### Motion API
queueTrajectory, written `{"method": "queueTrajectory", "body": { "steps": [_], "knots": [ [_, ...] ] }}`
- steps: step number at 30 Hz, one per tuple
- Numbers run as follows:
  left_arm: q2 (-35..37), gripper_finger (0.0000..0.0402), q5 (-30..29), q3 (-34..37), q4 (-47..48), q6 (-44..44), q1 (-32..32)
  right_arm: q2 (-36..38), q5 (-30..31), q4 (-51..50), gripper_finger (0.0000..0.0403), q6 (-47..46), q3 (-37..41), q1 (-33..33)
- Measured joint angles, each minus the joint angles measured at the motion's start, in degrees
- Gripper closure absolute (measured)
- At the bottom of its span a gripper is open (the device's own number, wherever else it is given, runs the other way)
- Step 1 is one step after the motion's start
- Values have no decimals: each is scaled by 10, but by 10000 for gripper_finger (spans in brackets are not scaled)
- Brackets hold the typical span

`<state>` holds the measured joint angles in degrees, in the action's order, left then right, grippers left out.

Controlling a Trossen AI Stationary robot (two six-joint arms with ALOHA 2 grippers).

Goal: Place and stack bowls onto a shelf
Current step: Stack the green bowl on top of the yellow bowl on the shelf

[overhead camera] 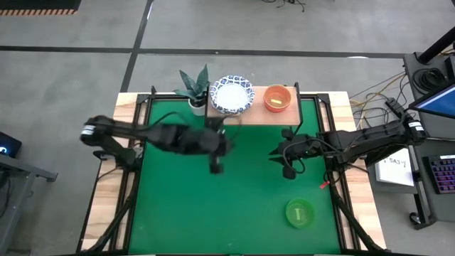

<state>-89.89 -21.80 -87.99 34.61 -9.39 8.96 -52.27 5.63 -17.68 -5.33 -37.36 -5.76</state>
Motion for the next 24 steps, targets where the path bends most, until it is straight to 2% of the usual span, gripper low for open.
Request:
{"method": "queueTrajectory", "body": {
  "steps": [7, 12, 18, 24],
  "knots": [
    [108, 402, 0, 211, -204, 1, 91, 0, -5, 7, 316, -77, -3, 0],
    [167, 402, -1, 324, -292, 32, 114, -3, -25, 4, 316, -116, -31, 0],
    [212, 401, -2, 411, -332, 71, 114, -18, -72, -24, 316, -140, -79, -4],
    [243, 401, -3, 457, -351, 66, 113, -70, -76, -131, 317, -173, -157, -22]
  ]
}}
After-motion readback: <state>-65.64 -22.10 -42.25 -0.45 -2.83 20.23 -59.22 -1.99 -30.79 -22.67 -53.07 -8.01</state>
